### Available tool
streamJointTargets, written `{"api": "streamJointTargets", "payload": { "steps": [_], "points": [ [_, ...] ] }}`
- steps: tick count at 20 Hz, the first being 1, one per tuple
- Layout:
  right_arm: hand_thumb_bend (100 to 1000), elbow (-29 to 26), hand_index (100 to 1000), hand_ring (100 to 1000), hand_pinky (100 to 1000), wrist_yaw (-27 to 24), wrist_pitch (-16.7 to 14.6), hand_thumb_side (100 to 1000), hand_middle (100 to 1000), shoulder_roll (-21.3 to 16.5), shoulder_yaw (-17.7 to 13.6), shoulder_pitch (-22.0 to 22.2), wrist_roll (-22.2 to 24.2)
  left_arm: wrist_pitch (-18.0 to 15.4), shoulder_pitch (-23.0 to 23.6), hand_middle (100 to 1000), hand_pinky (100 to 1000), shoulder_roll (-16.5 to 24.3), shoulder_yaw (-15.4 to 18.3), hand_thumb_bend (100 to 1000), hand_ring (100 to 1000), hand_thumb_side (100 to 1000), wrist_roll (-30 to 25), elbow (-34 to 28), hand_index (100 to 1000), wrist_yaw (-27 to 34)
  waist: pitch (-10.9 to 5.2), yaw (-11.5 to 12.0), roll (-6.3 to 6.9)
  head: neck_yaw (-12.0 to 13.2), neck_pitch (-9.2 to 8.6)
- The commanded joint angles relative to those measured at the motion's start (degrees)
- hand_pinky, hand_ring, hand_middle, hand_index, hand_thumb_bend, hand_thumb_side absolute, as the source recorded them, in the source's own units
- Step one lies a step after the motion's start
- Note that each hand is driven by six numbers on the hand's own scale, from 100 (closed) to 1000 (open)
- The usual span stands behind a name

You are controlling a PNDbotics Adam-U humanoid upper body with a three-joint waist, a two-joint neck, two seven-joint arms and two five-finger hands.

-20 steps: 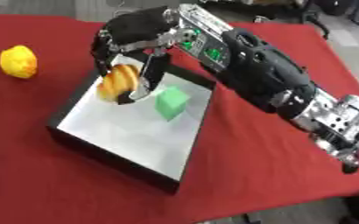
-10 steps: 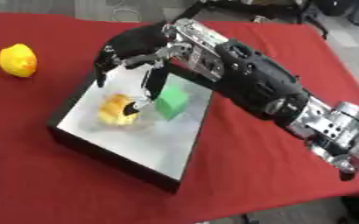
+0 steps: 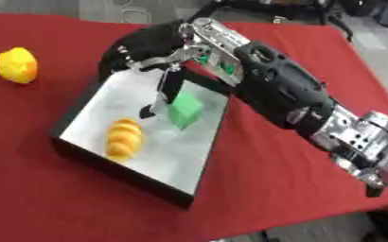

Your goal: Pick up objects on the table and place them in the box.

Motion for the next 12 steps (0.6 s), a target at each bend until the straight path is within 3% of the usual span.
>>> {"api": "streamJointTargets", "payload": {
  "steps": [1, 2, 3, 5, 7, 10, 12],
  "points": [
    [452, -2.25, 906, 904, 911, -2.73, -6.43, 505, 837, -2.89, -1.84, -0.90, 5.87, -0.26, -0.17, 740, 904, 1.40, 0.93, 100, 637, 770, 0.02, -0.41, 837, -0.37, -0.09, -0.28, 0.52, -0.12, -0.04],
    [456, -3.61, 904, 900, 908, -4.93, -5.61, 479, 832, -4.14, -2.68, -0.83, 5.04, -0.33, -0.05, 740, 904, 1.46, 1.01, 100, 637, 769, 0.08, -0.40, 837, -0.35, -0.18, -0.46, 0.55, 0.04, -0.04],
    [416, -5.34, 900, 898, 907, -7.56, -4.48, 397, 824, -5.60, -3.45, -0.57, 4.39, -0.40, 0.04, 740, 904, 1.53, 1.09, 100, 637, 769, 0.15, -0.42, 837, -0.34, -0.24, -0.57, 0.54, 0.16, -0.04],
    [203, -9.28, 868, 888, 911, -15.20, -0.82, 235, 788, -9.29, -5.69, 0.54, 2.86, -0.53, 0.25, 740, 904, 1.66, 1.27, 100, 637, 767, 0.32, -0.46, 837, -0.32, -0.32, -0.78, 0.48, 0.32, -0.04],
    [100, -13.84, 857, 876, 922, -26.83, 5.44, 100, 763, -13.45, -9.07, 2.61, 0.85, -0.69, 0.45, 740, 905, 1.74, 1.48, 100, 637, 766, 0.57, -0.52, 837, -0.28, -0.33, -0.96, 0.47, 0.53, -0.04],
    [100, -20.21, 853, 871, 938, -46.63, 17.10, 135, 754, -19.15, -15.45, 6.15, -2.10, -0.92, 0.56, 741, 905, 1.80, 1.66, 100, 638, 763, 0.85, -0.70, 837, -0.11, -0.28, -1.27, 0.68, 1.34, -0.04],
    [100, -23.10, 856, 879, 951, -57.16, 22.76, 170, 762, -22.72, -19.70, 8.86, -3.33, -1.07, 0.59, 742, 904, 1.91, 1.70, 100, 639, 760, 0.92, -0.96, 837, -0.08, -0.21, -1.51, 0.82, 2.02, -0.04]
  ]
}}
